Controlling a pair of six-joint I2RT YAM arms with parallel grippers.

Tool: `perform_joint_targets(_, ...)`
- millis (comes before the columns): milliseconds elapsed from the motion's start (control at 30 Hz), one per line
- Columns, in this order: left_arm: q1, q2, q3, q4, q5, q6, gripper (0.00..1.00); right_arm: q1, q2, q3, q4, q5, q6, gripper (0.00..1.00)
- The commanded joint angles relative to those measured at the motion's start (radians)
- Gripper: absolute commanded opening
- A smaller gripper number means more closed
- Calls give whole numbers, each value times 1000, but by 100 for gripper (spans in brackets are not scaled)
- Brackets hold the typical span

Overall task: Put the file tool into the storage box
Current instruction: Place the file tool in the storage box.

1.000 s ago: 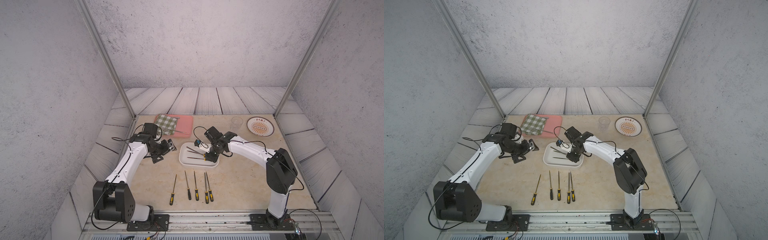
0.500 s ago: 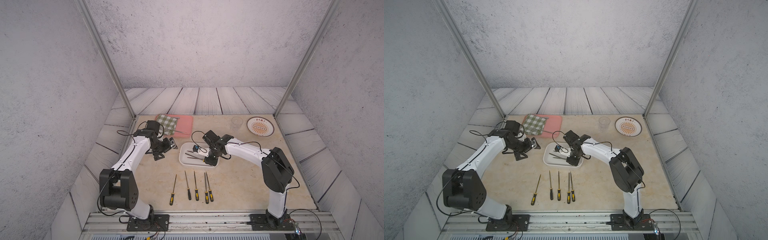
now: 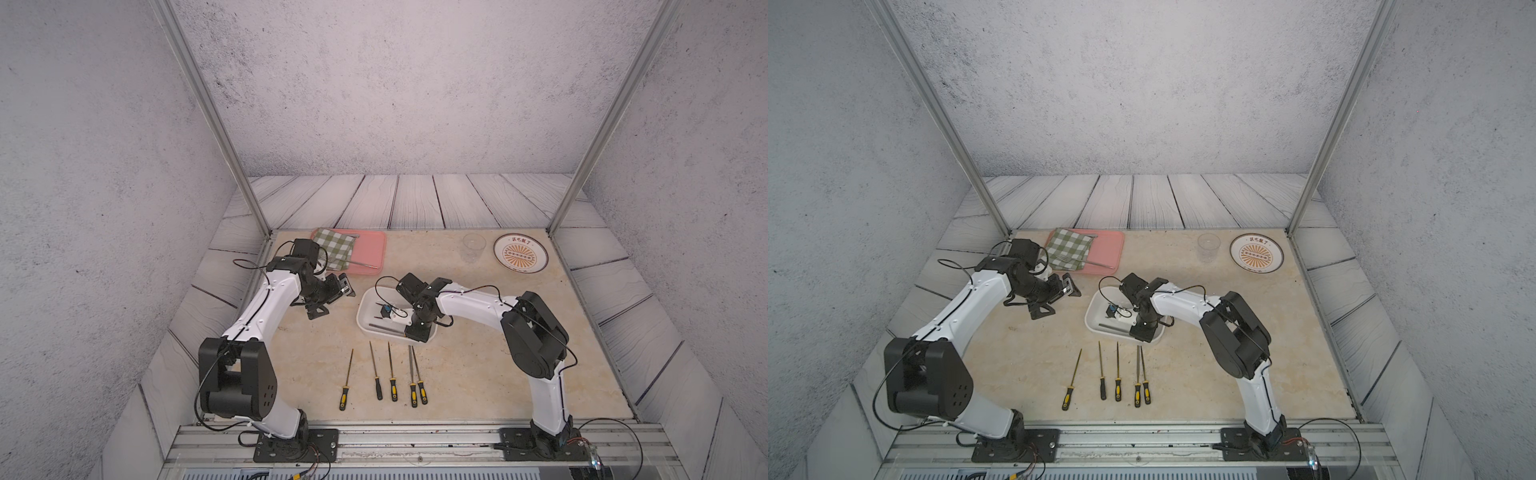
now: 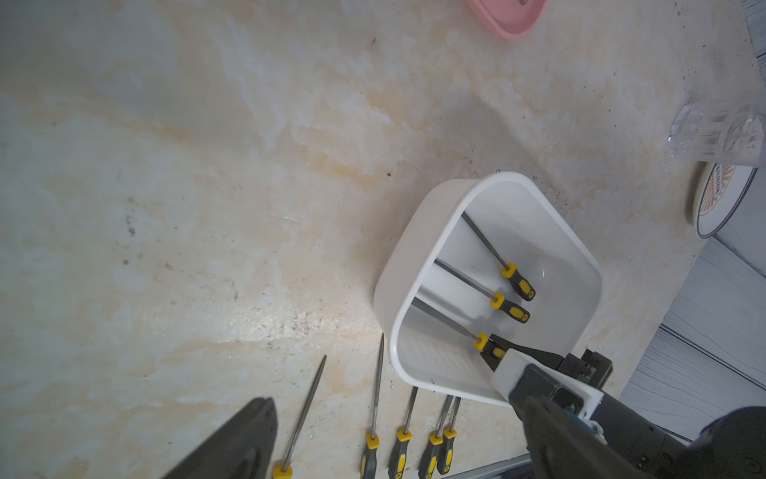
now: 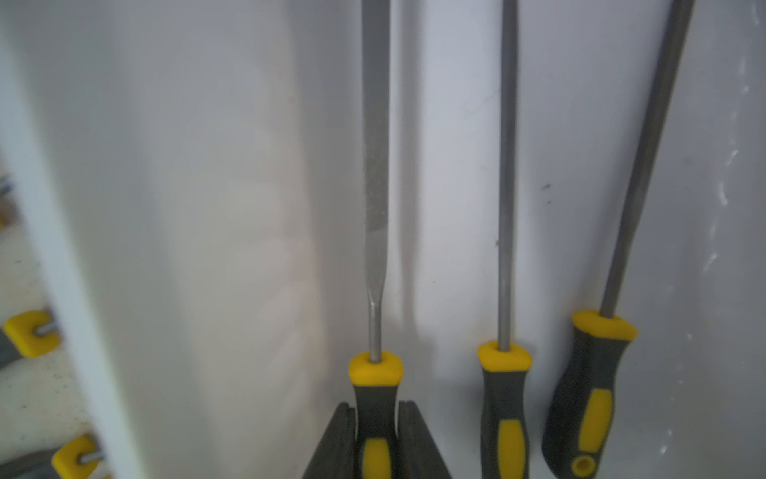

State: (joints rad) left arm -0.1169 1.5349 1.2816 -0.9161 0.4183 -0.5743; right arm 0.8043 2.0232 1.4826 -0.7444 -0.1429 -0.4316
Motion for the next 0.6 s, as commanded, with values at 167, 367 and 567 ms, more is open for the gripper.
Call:
perform_joint_targets(167, 6, -33, -8, -30, 8, 31, 98, 4, 62, 107, -56, 24, 54, 36)
perform_joint_targets(367, 6, -45, -8, -28, 3, 33, 98, 6, 55, 137, -70, 37, 86, 45)
perform_joint_targets(567, 6, -44, 8, -36, -33, 45, 98, -5, -25, 113, 11, 67, 207, 46)
